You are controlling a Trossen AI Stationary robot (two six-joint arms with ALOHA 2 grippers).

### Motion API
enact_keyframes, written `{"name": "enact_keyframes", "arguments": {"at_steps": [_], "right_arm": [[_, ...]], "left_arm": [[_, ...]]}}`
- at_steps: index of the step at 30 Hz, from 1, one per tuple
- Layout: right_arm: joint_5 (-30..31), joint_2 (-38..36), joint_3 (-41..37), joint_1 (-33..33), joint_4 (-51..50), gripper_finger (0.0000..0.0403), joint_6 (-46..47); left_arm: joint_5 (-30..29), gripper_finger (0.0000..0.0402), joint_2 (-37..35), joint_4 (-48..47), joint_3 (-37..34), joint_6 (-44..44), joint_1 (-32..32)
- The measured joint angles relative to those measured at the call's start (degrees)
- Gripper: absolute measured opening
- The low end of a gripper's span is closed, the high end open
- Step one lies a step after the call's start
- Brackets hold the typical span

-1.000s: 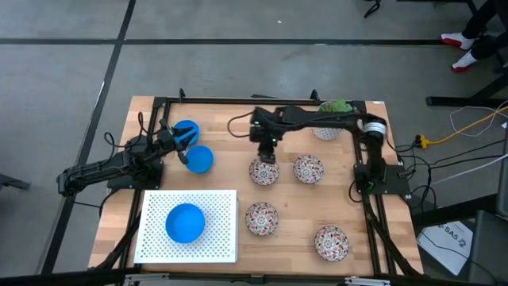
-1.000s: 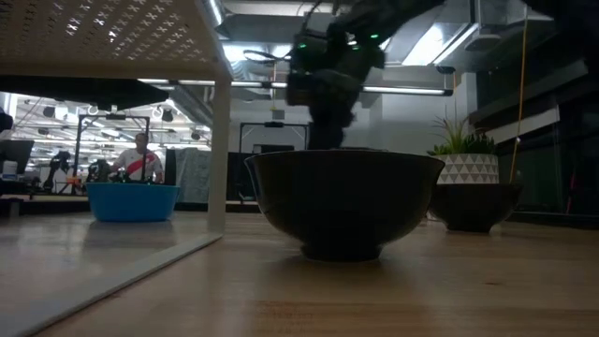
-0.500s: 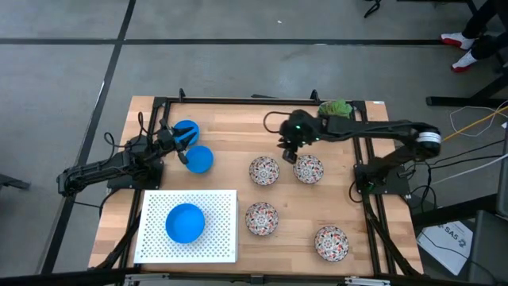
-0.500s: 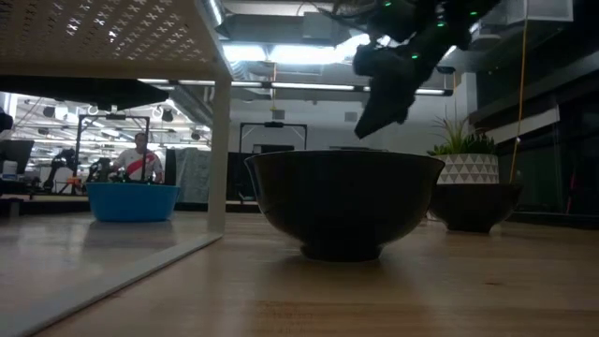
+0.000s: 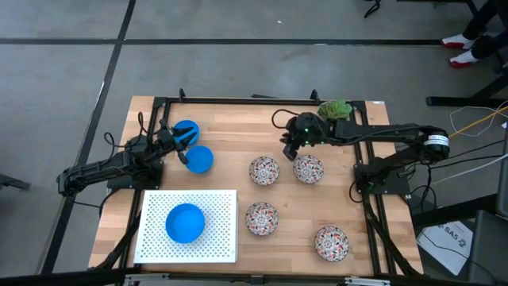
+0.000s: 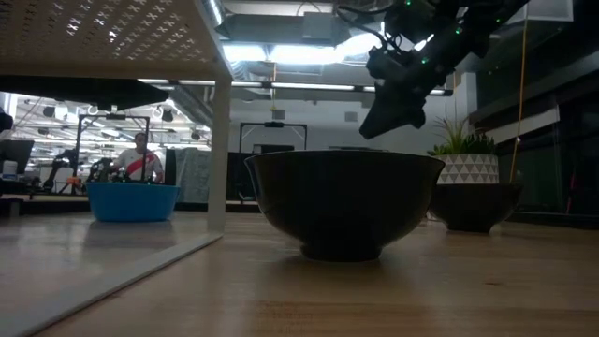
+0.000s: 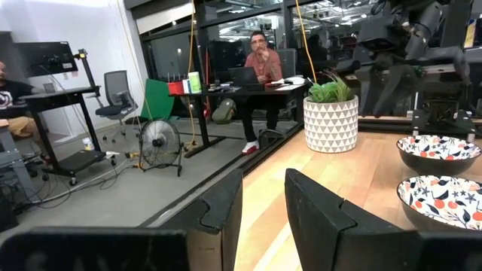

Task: Pick & Place Mini bowls
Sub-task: Stack the blue bowl on the stacked blue bowls on the shelf

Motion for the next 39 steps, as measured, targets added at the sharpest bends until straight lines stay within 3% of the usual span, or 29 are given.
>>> {"name": "enact_keyframes", "arguments": {"at_steps": [7, 22, 25, 28, 32, 36, 39], "right_arm": [[0.4, 0.0, 0.0, 0.0, -0.3, 0.0103, -3.7], [0.4, 0.1, 0.0, 0.0, -1.0, 0.0104, -1.8], [0.5, -0.1, 0.0, 1.0, -2.9, 0.0104, -5.0], [0.4, -0.9, -0.1, 2.5, -6.7, 0.0104, -8.8], [0.3, -4.3, -4.8, 4.5, -3.3, 0.0104, -8.7], [0.2, -9.8, -12.6, 6.3, 5.6, 0.0104, -5.1], [0.3, -13.6, -17.1, 7.0, 9.9, 0.0104, -4.4]], "left_arm": [[0.0, 0.0098, 0.0, 0.0, 0.0, 0.0, 0.0], [-0.5, 0.0098, 0.0, 0.8, 0.0, 0.7, 0.0], [1.5, 0.0098, 0.0, 4.0, 0.0, -6.0, 0.0], [3.9, 0.0098, 0.0, 10.1, 0.0, -19.8, 0.0], [0.7, 0.0098, 0.0, 15.5, 0.0, -32.5, 0.0], [-3.9, 0.0098, 0.0, 16.6, 0.0, -38.0, 0.0], [-0.7, 0.0098, 0.1, 16.4, 0.0, -37.7, 0.0]]}}
